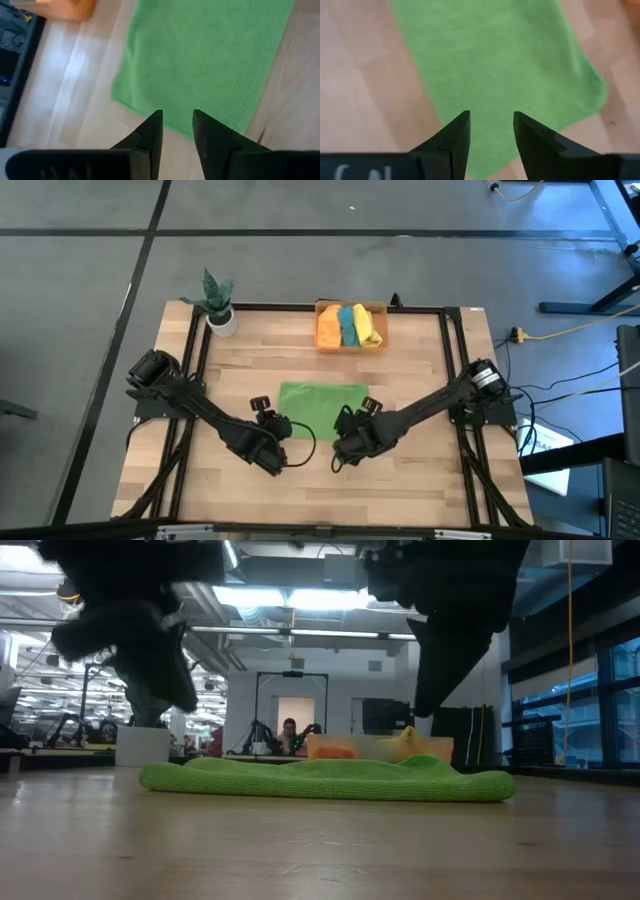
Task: Roll microfiber towels into tight, uniform cylinder then place into a basket
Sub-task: Roll the green microfiber towel
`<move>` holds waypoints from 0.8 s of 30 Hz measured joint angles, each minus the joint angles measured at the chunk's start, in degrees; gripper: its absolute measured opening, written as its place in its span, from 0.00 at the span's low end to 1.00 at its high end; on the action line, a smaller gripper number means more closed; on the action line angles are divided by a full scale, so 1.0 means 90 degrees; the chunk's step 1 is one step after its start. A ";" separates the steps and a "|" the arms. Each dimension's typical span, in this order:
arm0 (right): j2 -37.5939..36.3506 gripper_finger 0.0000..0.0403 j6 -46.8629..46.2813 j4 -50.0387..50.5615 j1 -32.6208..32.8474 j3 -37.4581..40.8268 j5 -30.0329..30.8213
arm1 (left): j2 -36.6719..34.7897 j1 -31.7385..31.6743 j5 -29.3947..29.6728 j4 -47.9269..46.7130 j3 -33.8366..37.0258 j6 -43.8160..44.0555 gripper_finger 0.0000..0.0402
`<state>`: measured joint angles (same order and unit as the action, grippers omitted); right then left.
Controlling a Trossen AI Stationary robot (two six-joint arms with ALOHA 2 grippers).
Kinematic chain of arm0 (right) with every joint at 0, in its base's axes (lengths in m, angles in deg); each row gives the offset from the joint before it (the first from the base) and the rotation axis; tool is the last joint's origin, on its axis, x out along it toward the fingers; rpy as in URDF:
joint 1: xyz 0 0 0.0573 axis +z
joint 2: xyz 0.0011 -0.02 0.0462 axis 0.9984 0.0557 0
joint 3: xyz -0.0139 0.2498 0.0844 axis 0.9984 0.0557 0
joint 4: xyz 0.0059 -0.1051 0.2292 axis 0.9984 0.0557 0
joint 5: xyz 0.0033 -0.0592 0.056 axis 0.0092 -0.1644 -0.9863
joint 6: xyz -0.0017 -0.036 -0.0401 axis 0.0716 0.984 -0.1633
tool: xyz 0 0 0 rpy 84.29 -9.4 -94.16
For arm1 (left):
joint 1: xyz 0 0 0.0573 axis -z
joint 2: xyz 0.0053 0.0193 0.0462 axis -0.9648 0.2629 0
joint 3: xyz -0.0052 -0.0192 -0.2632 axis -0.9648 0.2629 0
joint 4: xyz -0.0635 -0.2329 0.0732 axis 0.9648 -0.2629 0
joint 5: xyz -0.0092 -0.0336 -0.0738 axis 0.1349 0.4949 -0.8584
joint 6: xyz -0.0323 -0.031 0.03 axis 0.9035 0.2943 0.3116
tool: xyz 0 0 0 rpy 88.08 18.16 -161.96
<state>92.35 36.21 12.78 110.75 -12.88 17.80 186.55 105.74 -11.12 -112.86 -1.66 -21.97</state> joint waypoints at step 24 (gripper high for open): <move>0.0558 0.38 0.0264 -0.1041 0.0193 0.0002 -0.0312 | 0.0002 -0.0466 0.0070 0.1907 0.1232 -0.0736 0.24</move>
<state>97.38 38.59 3.41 112.49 -12.86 14.99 186.57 101.54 -10.49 -95.70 9.43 -28.60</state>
